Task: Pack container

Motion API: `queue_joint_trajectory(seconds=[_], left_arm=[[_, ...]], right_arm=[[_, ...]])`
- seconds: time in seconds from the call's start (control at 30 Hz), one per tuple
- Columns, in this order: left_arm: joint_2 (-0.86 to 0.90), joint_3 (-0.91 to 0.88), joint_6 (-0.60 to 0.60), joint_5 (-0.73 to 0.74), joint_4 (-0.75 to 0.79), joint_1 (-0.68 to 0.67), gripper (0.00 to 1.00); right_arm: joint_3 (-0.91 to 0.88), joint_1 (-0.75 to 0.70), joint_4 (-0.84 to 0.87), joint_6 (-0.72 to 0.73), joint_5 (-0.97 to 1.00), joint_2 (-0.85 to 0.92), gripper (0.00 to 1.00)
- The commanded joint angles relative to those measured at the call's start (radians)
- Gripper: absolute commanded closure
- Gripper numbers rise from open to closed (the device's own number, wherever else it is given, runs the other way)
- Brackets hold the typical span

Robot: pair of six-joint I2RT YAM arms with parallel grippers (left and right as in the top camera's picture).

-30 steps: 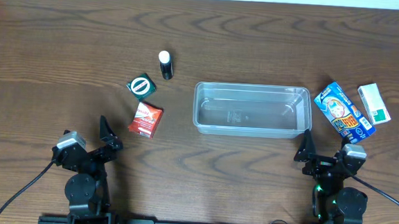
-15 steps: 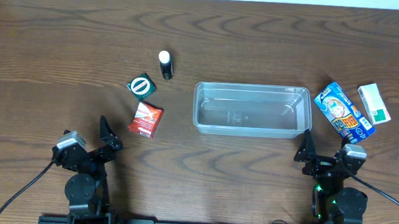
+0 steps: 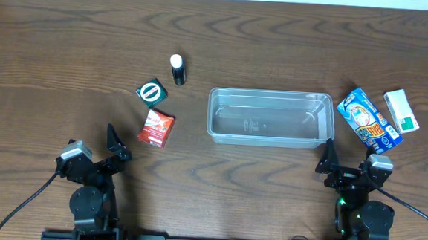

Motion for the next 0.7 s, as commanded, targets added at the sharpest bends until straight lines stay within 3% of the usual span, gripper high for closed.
queue_joint_trajectory(seconds=[0.0, 0.67], left_arm=[[-0.006, -0.021, 0.021, -0.001, -0.036, 0.002, 0.02], [-0.006, -0.021, 0.021, -0.001, -0.036, 0.002, 0.02]], right_arm=[[-0.004, -0.006, -0.001, 0.008, 0.009, 0.000, 0.01], [-0.004, -0.006, 0.043, 0.017, -0.011, 0.000, 0.01]])
